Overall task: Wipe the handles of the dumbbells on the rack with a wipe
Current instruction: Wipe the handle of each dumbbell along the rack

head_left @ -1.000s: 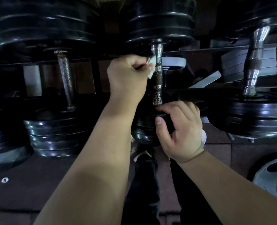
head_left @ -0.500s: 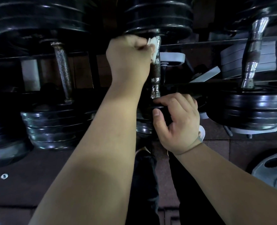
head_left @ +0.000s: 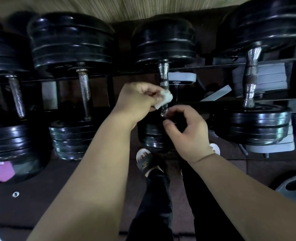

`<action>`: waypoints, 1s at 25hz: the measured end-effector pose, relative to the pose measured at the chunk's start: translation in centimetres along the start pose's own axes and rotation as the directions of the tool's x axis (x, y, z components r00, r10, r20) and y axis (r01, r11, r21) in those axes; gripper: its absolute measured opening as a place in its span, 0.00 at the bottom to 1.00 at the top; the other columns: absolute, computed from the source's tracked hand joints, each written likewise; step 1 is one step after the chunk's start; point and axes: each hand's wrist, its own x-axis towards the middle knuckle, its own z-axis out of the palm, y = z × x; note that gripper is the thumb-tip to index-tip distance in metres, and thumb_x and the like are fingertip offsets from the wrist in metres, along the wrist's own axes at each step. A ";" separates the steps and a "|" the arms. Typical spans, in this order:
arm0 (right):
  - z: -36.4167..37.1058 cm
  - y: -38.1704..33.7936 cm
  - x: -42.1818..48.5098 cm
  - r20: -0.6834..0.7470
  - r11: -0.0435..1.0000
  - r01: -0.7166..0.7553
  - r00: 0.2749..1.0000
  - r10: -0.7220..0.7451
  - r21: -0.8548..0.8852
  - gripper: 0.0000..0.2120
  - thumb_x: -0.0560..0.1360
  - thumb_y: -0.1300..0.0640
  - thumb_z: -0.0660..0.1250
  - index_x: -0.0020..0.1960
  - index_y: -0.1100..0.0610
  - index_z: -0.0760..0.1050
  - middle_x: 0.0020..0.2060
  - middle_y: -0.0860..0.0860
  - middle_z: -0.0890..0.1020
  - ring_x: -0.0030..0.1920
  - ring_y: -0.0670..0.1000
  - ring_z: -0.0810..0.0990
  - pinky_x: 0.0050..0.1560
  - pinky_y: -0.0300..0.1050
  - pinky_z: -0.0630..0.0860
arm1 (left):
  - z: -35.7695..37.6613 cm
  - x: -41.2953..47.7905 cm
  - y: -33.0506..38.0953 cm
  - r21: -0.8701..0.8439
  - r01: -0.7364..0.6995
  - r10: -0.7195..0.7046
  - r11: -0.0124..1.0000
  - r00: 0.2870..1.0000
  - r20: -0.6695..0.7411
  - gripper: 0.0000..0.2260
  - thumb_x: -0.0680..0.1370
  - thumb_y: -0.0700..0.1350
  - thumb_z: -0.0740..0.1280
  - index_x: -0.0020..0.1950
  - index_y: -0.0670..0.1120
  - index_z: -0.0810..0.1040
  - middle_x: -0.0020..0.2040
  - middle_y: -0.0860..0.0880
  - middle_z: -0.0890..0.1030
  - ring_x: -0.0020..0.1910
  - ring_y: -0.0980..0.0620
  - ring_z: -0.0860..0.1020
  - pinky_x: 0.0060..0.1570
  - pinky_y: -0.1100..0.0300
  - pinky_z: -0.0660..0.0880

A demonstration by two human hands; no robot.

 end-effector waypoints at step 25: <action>-1.1 -1.5 10.9 -0.020 0.938 -0.348 0.937 0.348 0.011 0.10 0.74 0.51 0.72 0.42 0.58 0.83 0.36 0.52 0.86 0.40 0.50 0.86 0.45 0.49 0.84 | 7.9 -5.4 -7.8 0.511 -0.185 0.421 0.839 0.816 -0.396 0.19 0.81 0.59 0.61 0.50 0.45 0.83 0.50 0.46 0.81 0.53 0.42 0.77 0.60 0.48 0.72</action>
